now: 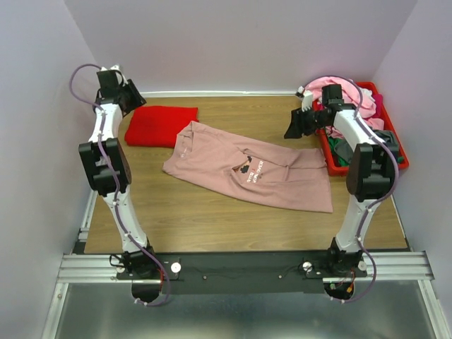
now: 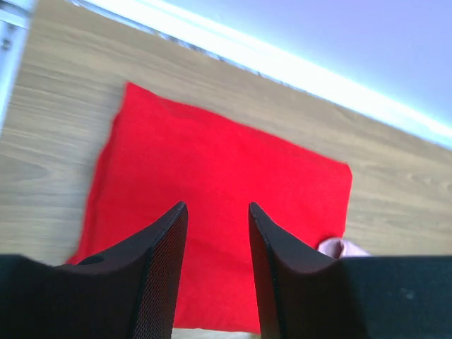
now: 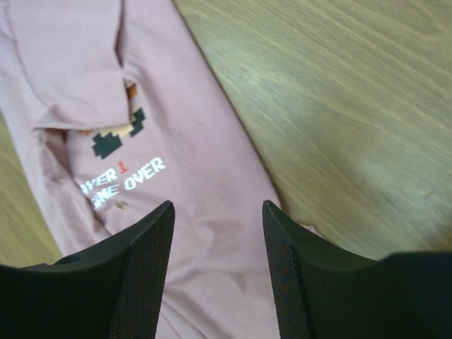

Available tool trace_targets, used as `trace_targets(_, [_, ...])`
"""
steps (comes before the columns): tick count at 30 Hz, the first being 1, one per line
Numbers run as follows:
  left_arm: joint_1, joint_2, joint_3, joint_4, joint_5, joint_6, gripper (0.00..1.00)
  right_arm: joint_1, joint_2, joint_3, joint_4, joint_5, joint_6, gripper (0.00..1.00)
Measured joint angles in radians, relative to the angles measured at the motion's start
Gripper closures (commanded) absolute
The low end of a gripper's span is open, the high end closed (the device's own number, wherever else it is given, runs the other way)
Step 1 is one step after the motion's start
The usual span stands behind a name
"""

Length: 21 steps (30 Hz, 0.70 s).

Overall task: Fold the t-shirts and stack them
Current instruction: Fold the tshirt

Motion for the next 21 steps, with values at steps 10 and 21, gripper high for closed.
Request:
trace_targets(10, [-0.112, 0.102, 0.031, -0.125, -0.062, 0.059, 0.68, 0.000, -0.041, -0.051, 0.005, -0.085, 0.005, 0.40])
trace_targets(21, [-0.114, 0.241, 0.129, -0.269, -0.192, 0.068, 0.75, 0.000, -0.042, -0.063, 0.005, -0.111, 0.005, 0.39])
